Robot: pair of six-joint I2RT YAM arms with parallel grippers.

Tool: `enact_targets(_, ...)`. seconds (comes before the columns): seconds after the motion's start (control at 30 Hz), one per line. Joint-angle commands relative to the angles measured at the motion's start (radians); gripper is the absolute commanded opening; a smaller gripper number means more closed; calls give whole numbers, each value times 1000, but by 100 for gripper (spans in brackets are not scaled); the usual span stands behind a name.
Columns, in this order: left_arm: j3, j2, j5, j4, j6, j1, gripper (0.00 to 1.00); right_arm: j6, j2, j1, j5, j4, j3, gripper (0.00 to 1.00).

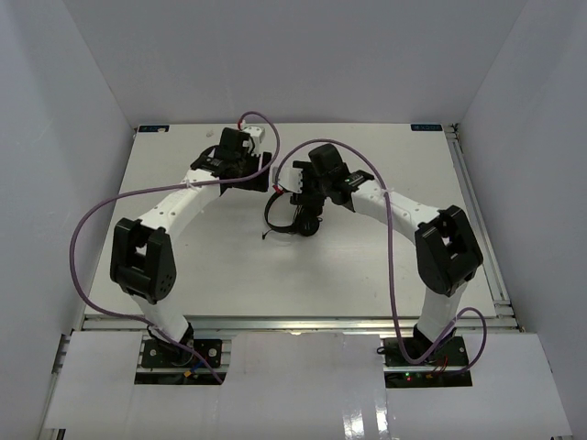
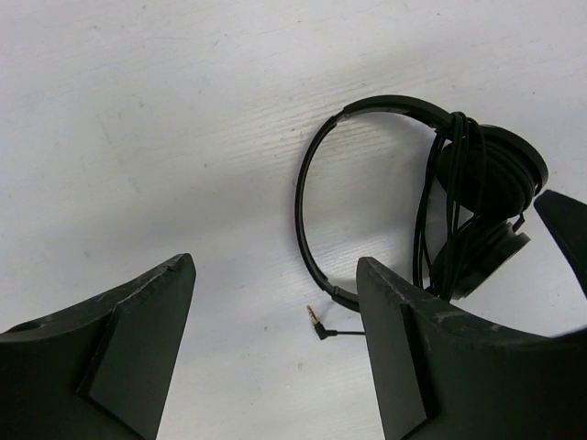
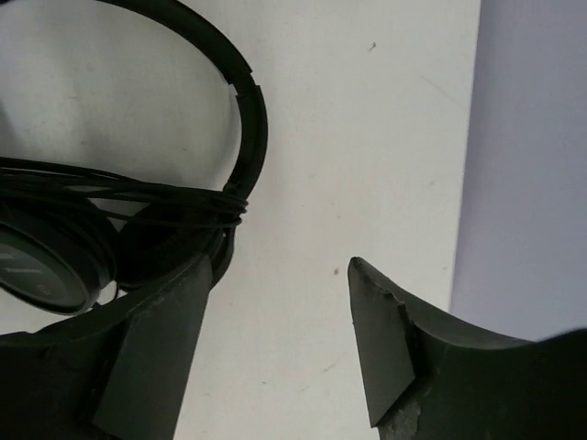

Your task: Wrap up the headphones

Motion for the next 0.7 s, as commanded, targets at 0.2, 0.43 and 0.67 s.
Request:
enact_targets(0.2,-469,-664,255,428,-164,77,98,714,-507,-216,-329,53,-275,90)
enact_targets(0.43,-788,-1015,306,581,-245,82,98,920,-825,-245,100,110,-489,90)
enact_targets(0.67,-899,-1163,315,552,-246,82,98,939,-960,-284,167,110,-620,90)
